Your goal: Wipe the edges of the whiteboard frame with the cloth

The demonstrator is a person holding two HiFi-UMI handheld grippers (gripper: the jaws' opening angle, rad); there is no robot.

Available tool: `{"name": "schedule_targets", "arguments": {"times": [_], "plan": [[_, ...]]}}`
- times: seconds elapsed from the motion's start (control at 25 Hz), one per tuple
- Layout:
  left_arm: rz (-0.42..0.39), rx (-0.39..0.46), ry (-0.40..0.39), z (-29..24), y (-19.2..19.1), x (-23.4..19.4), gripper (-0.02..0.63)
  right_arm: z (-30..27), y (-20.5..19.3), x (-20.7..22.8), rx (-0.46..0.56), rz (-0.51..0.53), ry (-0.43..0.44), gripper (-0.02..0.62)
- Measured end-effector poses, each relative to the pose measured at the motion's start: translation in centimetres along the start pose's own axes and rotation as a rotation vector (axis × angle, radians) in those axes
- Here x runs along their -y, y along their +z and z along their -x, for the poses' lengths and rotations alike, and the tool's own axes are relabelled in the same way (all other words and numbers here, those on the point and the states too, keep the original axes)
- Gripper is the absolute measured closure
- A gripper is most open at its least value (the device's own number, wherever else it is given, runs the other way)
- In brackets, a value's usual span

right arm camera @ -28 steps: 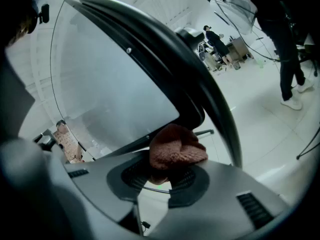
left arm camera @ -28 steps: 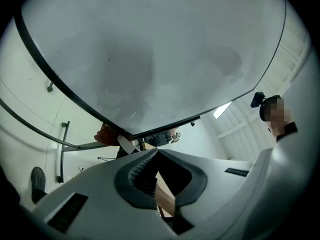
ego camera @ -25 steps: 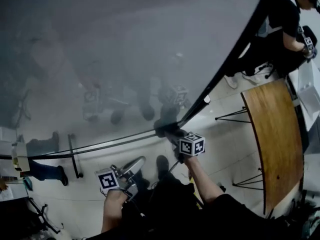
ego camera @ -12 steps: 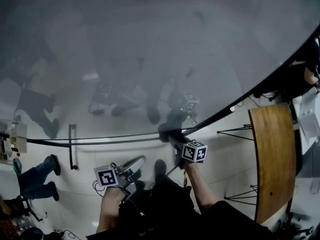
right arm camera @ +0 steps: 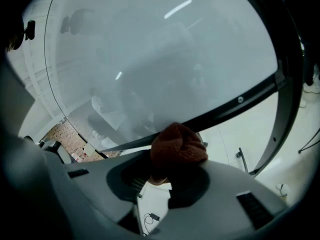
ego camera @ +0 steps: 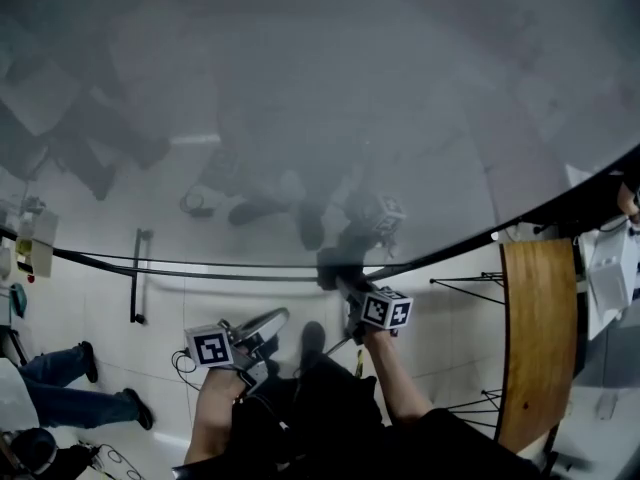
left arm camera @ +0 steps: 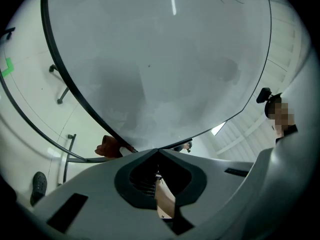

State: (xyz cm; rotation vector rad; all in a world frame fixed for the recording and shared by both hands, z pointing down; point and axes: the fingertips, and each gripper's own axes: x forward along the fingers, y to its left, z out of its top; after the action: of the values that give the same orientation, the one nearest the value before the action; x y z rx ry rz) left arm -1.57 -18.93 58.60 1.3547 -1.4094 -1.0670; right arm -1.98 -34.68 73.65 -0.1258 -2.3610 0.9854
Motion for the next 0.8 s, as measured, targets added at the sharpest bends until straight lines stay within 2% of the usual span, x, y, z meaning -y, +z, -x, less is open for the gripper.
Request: {"name": "schedule_targets", "arguments": {"times": [0.28, 0.68, 0.8], "plan": [[0.008, 0.042, -0.024, 6.5, 3.0, -3.2, 0.611, -6.3, -3.3, -4.9, -0.044, 0.021, 0.016, 0.500], [-0.009, 0.079, -0.036, 7.2, 3.1, -1.0, 0.609, -6.6, -3.0, -7.4, -0.074, 0.005, 0.048, 0.500], [0.011, 0.095, -0.034, 8.6, 3.5, -1.5, 0.609, -7.6, -3.5, -8.8, -0.086, 0.002, 0.053, 0.500]]}}
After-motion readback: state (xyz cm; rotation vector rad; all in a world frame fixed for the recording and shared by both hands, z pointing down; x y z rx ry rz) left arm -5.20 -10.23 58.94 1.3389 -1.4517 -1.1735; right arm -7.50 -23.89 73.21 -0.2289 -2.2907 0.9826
